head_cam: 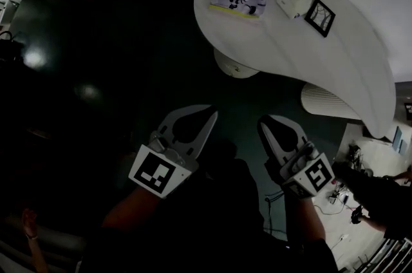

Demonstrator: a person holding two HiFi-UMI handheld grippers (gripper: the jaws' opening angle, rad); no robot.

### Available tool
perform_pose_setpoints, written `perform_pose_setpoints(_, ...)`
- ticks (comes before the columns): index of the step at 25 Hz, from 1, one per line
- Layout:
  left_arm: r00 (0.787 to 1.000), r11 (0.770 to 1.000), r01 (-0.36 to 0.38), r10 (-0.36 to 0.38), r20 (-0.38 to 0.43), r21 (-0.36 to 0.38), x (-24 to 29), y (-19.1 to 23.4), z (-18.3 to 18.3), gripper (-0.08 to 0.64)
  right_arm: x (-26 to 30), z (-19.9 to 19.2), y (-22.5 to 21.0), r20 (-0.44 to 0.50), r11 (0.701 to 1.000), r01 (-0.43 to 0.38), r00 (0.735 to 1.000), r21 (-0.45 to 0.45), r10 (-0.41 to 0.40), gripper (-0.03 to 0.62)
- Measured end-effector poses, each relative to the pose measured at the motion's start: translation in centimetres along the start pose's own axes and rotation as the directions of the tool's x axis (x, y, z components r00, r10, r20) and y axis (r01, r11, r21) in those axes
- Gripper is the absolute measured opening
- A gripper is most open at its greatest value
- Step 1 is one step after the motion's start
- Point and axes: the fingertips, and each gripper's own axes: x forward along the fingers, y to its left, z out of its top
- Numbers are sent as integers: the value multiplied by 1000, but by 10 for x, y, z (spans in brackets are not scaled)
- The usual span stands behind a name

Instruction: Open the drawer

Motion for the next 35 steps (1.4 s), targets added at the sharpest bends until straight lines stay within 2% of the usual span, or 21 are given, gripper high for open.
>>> perform_pose_setpoints(4, 1000, 1000, -8, 8, 10, 8, 31, 21, -45, 14, 13, -59, -31, -28, 1000, -10, 1000, 5, 10, 18)
perform_pose_setpoints(8, 1000, 1000, -7, 7, 0, 3, 57, 46, -106, 14, 25, -124, -62, -70, 1000, -13, 997, 14, 14, 18)
perform_pose_setpoints(17, 998, 998, 56, -55, -24, 39, 122, 92, -250, 14, 54, -256, -136, -127, 999, -39, 991, -17, 37, 18)
perform_pose_setpoints(23, 990, 990, 137, -136, -27, 19, 156, 105, -323, 15, 72, -319, -176, -132, 995, -66, 990, -69, 56, 18)
perform_pose_setpoints(31, 977, 971, 209, -204, -61, 113, 187, 116, -404, 15, 74, -395, -221, -146, 990, -65, 988, -122, 47, 18)
perform_pose_setpoints(35, 970, 966, 236, -228, -91, 102, 202, 128, -436, 15, 74, -427, -242, -166, 989, -58, 986, -136, 35, 18)
